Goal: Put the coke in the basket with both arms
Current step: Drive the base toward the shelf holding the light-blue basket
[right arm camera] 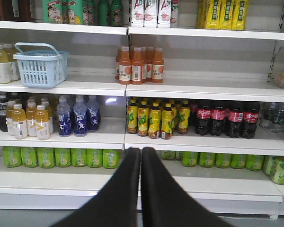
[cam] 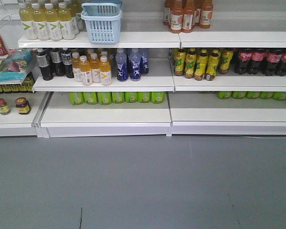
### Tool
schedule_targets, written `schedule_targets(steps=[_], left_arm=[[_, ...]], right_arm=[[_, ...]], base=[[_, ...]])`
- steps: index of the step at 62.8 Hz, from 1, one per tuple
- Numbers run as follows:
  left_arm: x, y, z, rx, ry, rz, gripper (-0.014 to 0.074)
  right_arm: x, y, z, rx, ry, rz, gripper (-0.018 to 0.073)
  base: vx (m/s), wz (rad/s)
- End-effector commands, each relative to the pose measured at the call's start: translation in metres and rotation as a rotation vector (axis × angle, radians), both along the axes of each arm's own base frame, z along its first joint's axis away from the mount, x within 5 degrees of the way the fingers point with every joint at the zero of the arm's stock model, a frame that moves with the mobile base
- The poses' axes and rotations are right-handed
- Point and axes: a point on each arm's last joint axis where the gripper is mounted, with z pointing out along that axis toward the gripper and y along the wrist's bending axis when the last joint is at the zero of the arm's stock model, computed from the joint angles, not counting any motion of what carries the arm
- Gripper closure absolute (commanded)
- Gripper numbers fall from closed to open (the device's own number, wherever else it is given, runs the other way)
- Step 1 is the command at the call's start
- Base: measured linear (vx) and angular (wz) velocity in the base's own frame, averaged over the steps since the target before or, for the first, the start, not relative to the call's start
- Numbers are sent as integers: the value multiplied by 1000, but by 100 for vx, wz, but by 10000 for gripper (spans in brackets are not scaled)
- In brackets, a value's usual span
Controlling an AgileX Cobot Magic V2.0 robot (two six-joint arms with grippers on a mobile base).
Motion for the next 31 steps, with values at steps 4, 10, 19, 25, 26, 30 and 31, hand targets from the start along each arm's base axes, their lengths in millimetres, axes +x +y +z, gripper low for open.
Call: schedule_targets(steps=[4,10,19,25,26,30,31], left_arm=[[-1,2,8,-11,-87,21,603],[-1,2,8,-11,-87,21,603],[-1,2,8,-11,-87,21,603],[-1,2,8,-11,-87,21,603],[-1,2,8,-11,-87,21,603],[-1,2,8,-11,-87,21,603],[-1,2,8,-11,-87,21,603]], right_arm=[[-1,0,4,-15,-76,1,565],[-1,0,4,-15,-76,1,565],[-1,0,4,-15,-76,1,565],[-1,0,4,-15,-76,1,565],[-1,0,4,-15,-76,1,565],[-1,0,4,-15,-76,1,565],[-1,0,4,-15,-76,1,565]], base=[[6,6],[7,5],[8,2],[8,2],[8,4],[8,7],[8,10]])
